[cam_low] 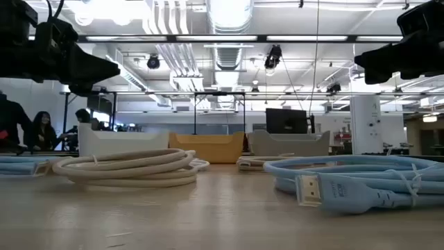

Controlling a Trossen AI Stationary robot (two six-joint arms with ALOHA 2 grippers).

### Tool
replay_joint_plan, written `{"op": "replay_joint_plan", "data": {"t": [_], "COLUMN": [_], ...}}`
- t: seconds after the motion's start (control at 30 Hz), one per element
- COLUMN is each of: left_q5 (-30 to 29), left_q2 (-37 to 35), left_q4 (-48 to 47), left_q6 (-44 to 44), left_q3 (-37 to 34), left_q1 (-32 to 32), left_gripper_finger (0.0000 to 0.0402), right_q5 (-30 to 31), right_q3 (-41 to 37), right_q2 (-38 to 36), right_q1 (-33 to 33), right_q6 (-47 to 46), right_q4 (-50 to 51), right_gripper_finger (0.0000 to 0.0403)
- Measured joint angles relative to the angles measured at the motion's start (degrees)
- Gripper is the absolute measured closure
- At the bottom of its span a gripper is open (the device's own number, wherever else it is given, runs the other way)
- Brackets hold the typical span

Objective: Sort HDMI cables

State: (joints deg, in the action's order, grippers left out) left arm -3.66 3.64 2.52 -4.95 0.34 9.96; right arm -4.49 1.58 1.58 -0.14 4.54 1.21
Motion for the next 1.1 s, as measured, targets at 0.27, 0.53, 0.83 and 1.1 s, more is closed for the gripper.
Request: {"op": "replay_joint_plan", "data": {"t": [0.27, 0.53, 0.83, 1.1], "left_q5": [-0.01, 0.0, 0.0, -0.02], "left_q2": [-0.01, -0.01, -0.01, 0.0], "left_q4": [-0.01, -0.01, -0.01, -0.01], "left_q6": [0.01, 0.02, 0.01, 0.01], "left_q3": [0.0, 0.0, 0.0, 0.0], "left_q1": [0.01, 0.01, 0.02, 0.01], "left_gripper_finger": [0.0321, 0.0321, 0.0321, 0.0321], "right_q5": [0.0, 0.0, 0.01, 0.01], "right_q3": [0.0, 0.0, 0.0, 0.0], "right_q2": [0.0, 0.02, 0.01, 0.0], "right_q1": [0.01, 0.0, 0.0, 0.01], "right_q6": [0.0, 0.0, 0.0, 0.0], "right_q4": [-0.01, -0.01, -0.01, 0.0], "right_gripper_finger": [0.0314, 0.0323, 0.0335, 0.0321]}}
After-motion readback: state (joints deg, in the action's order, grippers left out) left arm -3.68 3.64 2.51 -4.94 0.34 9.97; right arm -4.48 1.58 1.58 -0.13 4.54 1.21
